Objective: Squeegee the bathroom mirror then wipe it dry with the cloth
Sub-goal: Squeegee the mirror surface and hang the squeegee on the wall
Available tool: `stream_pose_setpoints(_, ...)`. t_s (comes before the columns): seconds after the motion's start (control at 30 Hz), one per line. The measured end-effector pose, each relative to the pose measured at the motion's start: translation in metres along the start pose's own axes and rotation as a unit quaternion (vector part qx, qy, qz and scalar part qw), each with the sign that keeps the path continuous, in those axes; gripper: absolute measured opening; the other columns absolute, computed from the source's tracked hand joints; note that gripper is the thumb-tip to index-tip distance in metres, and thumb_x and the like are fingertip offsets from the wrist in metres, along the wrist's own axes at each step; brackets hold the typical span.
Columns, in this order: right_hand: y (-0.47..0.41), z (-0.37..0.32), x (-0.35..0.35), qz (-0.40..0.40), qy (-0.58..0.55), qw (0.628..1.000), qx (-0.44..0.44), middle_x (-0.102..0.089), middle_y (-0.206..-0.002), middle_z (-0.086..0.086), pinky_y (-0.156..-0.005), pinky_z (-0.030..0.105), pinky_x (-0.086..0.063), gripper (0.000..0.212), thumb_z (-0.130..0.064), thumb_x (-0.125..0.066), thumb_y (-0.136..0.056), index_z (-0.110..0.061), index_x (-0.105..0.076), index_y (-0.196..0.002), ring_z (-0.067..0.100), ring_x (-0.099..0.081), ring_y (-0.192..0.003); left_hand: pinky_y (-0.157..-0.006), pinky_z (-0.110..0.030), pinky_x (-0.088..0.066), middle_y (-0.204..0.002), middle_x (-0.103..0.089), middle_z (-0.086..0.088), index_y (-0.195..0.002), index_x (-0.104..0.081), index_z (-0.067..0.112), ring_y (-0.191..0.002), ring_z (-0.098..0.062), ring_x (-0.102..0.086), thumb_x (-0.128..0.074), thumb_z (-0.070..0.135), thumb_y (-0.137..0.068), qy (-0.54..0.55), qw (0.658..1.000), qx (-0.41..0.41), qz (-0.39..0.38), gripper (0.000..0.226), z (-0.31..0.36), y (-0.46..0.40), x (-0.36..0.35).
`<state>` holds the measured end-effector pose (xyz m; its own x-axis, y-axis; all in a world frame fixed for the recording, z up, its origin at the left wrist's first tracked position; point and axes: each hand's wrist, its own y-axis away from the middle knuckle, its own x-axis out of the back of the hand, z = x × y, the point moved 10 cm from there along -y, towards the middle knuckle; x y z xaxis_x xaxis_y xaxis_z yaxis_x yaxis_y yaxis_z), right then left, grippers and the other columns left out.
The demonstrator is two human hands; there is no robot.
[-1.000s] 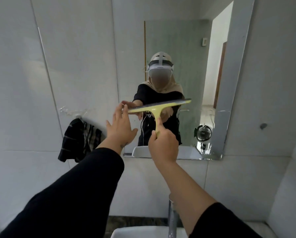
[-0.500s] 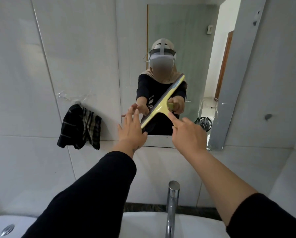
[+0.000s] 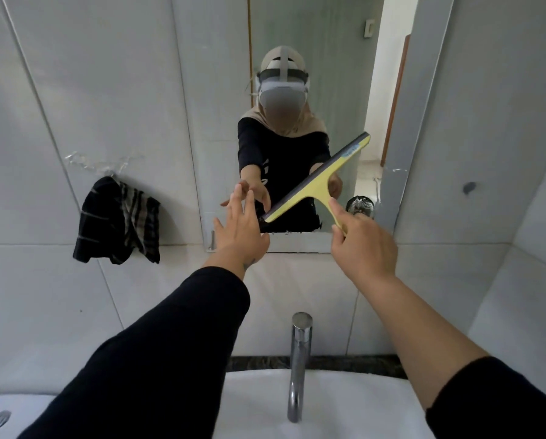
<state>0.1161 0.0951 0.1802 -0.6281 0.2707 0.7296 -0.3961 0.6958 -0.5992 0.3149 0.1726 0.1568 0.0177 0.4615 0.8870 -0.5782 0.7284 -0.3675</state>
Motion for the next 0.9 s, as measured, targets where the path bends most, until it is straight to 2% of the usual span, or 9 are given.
stream_pose_setpoints(0.13,0.009,0.018,-0.004,0.006,-0.038,0.999,-0.031,-0.063,-0.095,0.007,-0.068,0.043,-0.055,0.051,-0.030,-0.046,-0.096,-0.045,-0.033,-0.142,0.028,-0.061,-0.079,-0.114,-0.058,-0.012,-0.155,0.026,0.000,-0.150,0.006,0.018,-0.146,-0.028,-0.006,-0.058,0.034,-0.088,-0.015,1.000,0.003,-0.010,0.090,-0.003,-0.003,-0.007)
stream_pose_setpoints(0.3,0.015,0.028,-0.007,0.024,-0.081,0.995,-0.052,-0.067,-0.099,0.008,-0.071,0.040,-0.055,0.050,-0.028,-0.050,-0.095,-0.043,-0.037,-0.141,0.027,-0.062,-0.081,-0.115,-0.057,-0.010,-0.153,0.030,-0.001,-0.149,0.011,0.016,-0.147,-0.029,-0.003,-0.058,0.035,-0.088,-0.020,1.000,0.001,-0.005,0.094,-0.004,-0.003,-0.012)
stream_pose_setpoints(0.5,0.026,0.051,-0.020,0.032,-0.115,0.989,-0.088,-0.068,-0.094,0.005,-0.059,0.027,-0.044,0.050,-0.024,-0.052,-0.095,-0.040,-0.040,-0.140,0.020,-0.057,-0.074,-0.115,-0.057,-0.012,-0.154,0.029,-0.003,-0.149,0.011,0.015,-0.146,-0.031,-0.003,-0.062,0.035,-0.085,-0.011,1.000,-0.003,0.000,0.099,-0.003,-0.003,-0.014)
stream_pose_setpoints(0.63,0.038,0.060,-0.028,0.023,-0.132,0.983,-0.126,-0.056,-0.078,0.001,-0.047,0.021,-0.031,0.049,-0.022,-0.050,-0.096,-0.037,-0.041,-0.141,0.017,-0.047,-0.066,-0.115,-0.056,-0.012,-0.153,0.032,-0.002,-0.149,0.013,0.016,-0.146,-0.030,0.000,-0.063,0.035,-0.083,-0.007,1.000,-0.003,-0.008,0.102,-0.003,-0.004,-0.016)
stream_pose_setpoints(0.7,0.044,0.062,-0.032,0.020,-0.141,0.980,-0.141,-0.051,-0.075,-0.001,-0.046,0.016,-0.026,0.049,-0.021,-0.049,-0.096,-0.038,-0.040,-0.141,0.015,-0.044,-0.063,-0.115,-0.056,-0.012,-0.153,0.032,-0.001,-0.149,0.013,0.016,-0.146,-0.030,0.000,-0.064,0.036,-0.082,-0.008,1.000,-0.004,-0.012,0.104,-0.003,-0.004,-0.017)
stream_pose_setpoints(0.8,0.048,0.062,-0.034,0.021,-0.157,0.977,-0.145,-0.052,-0.075,-0.002,-0.046,0.016,-0.028,0.048,-0.020,-0.049,-0.096,-0.036,-0.043,-0.140,0.016,-0.047,-0.065,-0.115,-0.056,-0.014,-0.153,0.032,0.000,-0.149,0.012,0.016,-0.147,-0.030,0.000,-0.065,0.036,-0.081,-0.006,1.000,-0.008,-0.011,0.105,-0.004,-0.004,-0.017)
stream_pose_setpoints(0.9,0.047,0.058,-0.028,0.021,-0.128,0.981,-0.141,-0.048,-0.072,-0.001,-0.046,0.022,-0.028,0.048,-0.021,-0.049,-0.096,-0.036,-0.043,-0.141,0.018,-0.045,-0.066,-0.115,-0.056,-0.013,-0.154,0.029,0.000,-0.149,0.010,0.016,-0.146,-0.029,-0.001,-0.065,0.036,-0.081,-0.004,1.000,-0.008,-0.010,0.103,-0.004,-0.003,-0.014)
